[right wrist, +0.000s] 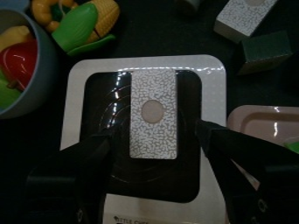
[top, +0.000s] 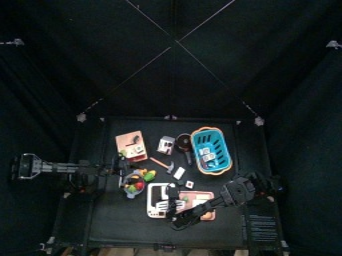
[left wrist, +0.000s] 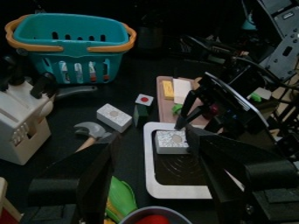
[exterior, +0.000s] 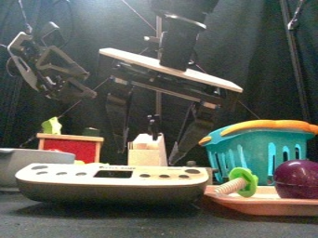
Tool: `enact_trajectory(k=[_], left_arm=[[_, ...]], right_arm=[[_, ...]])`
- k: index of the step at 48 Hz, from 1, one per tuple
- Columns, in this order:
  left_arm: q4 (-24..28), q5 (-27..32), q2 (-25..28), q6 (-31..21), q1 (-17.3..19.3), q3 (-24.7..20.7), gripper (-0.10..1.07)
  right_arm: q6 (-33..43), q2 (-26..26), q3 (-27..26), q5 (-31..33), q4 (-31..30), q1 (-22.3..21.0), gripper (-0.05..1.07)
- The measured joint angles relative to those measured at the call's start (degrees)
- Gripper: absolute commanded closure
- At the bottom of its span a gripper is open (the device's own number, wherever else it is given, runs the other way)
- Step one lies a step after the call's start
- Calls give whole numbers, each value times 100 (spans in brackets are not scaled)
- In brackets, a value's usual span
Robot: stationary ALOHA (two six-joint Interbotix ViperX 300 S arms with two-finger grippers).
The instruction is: Grab salmon
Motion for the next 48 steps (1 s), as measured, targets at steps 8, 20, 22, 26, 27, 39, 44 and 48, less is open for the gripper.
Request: enact_trajectory(k=[8,20,22,26,27,39,44,48], left_arm=[[0,-9,0,0,0,0,3],[0,0,0,0,0,-9,4],[0,0,0,0,0,0,4],[-26,0,0,0,9,0,4],[-26,-9,0,0,9,0,3],[-334,141,0,0,35,0,3],[-598,299,0,0,97,9,3],[-835,431,0,0,264,0,3]], right_arm=[[0,-563,501,70,-97,9,4],[-9,-1767,1600,9,-527,-35,4],[-9,-2074,1872,-35,-633,-44,4],[-18,-2549,2364,-290,-809,-62,4],[-18,-2698,2496,-387,-870,-88,4],[-26,-4649,4201,-2162,-1916,-1169,4],[-141,-5502,4966,-3208,-2232,-2039,4],[-536,-6047,5396,-4140,-2338,-2944,4]])
